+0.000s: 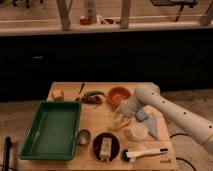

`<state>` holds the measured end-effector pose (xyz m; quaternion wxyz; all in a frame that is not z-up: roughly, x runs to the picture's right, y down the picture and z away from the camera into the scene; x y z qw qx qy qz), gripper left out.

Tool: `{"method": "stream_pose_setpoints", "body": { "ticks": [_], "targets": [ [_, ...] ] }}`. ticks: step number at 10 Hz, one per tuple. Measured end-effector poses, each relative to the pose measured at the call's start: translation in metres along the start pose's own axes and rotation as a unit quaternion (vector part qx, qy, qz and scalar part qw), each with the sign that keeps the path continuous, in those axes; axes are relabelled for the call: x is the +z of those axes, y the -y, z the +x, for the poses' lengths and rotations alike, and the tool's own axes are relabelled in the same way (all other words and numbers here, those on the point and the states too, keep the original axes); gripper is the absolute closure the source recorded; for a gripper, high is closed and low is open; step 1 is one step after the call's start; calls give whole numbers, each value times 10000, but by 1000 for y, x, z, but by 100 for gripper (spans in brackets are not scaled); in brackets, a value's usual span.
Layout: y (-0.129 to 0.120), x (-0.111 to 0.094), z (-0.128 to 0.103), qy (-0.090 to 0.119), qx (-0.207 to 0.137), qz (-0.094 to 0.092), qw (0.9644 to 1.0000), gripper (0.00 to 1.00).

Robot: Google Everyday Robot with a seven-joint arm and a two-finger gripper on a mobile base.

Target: Place banana in table surface

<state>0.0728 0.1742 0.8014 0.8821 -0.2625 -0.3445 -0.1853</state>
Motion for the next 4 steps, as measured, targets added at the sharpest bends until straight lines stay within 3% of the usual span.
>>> {"method": "stream_pose_setpoints", "body": {
  "ticks": [4],
  "targets": [
    [3, -2, -8, 14, -151, -81, 9999, 20]
  ]
}}
